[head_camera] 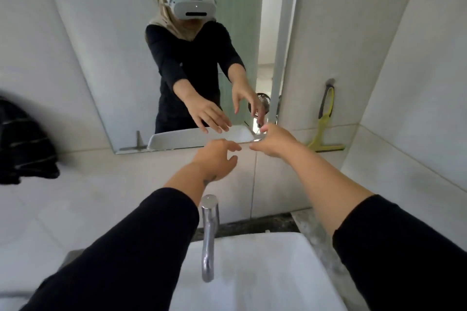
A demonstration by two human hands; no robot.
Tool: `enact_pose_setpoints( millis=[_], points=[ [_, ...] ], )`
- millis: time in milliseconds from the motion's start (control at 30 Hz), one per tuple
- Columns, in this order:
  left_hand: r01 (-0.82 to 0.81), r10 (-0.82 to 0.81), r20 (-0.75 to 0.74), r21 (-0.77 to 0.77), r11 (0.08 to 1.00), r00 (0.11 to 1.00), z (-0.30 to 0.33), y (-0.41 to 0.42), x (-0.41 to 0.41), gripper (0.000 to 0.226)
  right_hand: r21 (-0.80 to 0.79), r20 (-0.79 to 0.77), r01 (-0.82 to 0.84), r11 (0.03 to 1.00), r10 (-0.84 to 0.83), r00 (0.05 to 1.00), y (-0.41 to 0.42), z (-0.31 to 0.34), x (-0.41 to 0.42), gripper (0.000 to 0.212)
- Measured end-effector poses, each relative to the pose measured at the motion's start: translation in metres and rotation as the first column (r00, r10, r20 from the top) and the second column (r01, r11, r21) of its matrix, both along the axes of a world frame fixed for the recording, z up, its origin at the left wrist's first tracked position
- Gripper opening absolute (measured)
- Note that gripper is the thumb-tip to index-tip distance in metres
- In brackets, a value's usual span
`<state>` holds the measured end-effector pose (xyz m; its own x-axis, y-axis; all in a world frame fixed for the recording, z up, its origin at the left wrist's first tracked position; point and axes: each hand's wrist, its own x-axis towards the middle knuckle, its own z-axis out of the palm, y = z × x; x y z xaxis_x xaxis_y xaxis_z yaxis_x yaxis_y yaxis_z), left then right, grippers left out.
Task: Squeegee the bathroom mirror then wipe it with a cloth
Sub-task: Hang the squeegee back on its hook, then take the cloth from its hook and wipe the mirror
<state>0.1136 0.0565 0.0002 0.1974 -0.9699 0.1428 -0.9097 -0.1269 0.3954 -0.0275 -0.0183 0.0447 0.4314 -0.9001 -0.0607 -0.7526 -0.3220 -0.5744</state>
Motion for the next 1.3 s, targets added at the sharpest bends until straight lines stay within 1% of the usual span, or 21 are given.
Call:
enact_pose_setpoints(
  millis=[100,200,300,367,433,533,633,733,833,933,1033,1100,1167,1233,1300],
  points=[
    [-0.121,0.121,-0.016,-0.016,0.993,0.993,0.013,0.047,0.038,0.034,-0.009,-0.02,-0.168,0.986,0.168,0.986,0.04,0.014,0.042,0.061],
    [-0.248,0.246,-0.04,-0.041,0.968,0.968,0.026,0.095,0.079,0.034,-0.025,-0.02,-0.316,0.949,0.315,0.949,0.076,0.027,0.087,0.054],
    [-0.4,0.393,-0.076,-0.11,0.91,0.916,0.035,0.139,0.12,0.034,-0.013,0.03,-0.424,0.906,0.424,0.905,0.108,0.033,0.135,0.052],
    [-0.468,0.462,-0.072,-0.153,0.871,0.884,0.037,0.165,0.145,0.038,-0.005,0.08,-0.488,0.873,0.487,0.87,0.126,0.032,0.167,0.053],
    [-0.531,0.529,-0.074,-0.212,0.82,0.846,0.037,0.188,0.171,0.044,-0.04,0.143,-0.539,0.842,0.538,0.831,0.14,0.029,0.2,0.053],
    [-0.613,0.611,-0.115,-0.31,0.727,0.783,0.037,0.21,0.206,0.054,-0.131,0.222,-0.58,0.804,0.594,0.773,0.155,0.026,0.244,0.055],
    [-0.662,0.654,-0.166,-0.361,0.656,0.738,0.038,0.218,0.235,0.064,-0.16,0.288,-0.592,0.79,0.611,0.738,0.164,0.023,0.283,0.058],
    [-0.691,0.657,-0.239,-0.386,0.611,0.715,0.039,0.215,0.262,0.071,-0.172,0.329,-0.614,0.77,0.632,0.701,0.171,0.018,0.315,0.059],
    [-0.68,0.597,-0.327,-0.387,0.622,0.733,0.032,0.214,0.285,0.076,-0.153,0.349,-0.629,0.762,0.637,0.687,0.175,0.012,0.343,0.057],
    [-0.64,0.526,-0.366,-0.418,0.645,0.768,0.026,0.215,0.29,0.07,-0.136,0.362,-0.649,0.748,0.648,0.671,0.181,0.005,0.36,0.054],
    [-0.621,0.499,-0.37,-0.476,0.623,0.784,0.026,0.215,0.285,0.068,-0.145,0.417,-0.656,0.741,0.647,0.639,0.186,0.001,0.364,0.053],
    [-0.621,0.484,-0.389,-0.496,0.607,0.784,0.032,0.217,0.277,0.067,-0.171,0.463,-0.66,0.732,0.651,0.602,0.188,0.006,0.358,0.052],
    [-0.609,0.445,-0.416,-0.536,0.585,0.793,0.046,0.219,0.266,0.067,-0.204,0.516,-0.671,0.713,0.66,0.545,0.189,0.019,0.346,0.05],
    [-0.568,0.394,-0.41,-0.587,0.576,0.823,0.066,0.22,0.252,0.068,-0.256,0.556,-0.675,0.692,0.677,0.482,0.187,0.037,0.33,0.049],
    [-0.514,0.336,-0.39,-0.624,0.588,0.858,0.091,0.219,0.236,0.069,-0.332,0.569,-0.651,0.683,0.695,0.44,0.182,0.06,0.311,0.047]
  ],
)
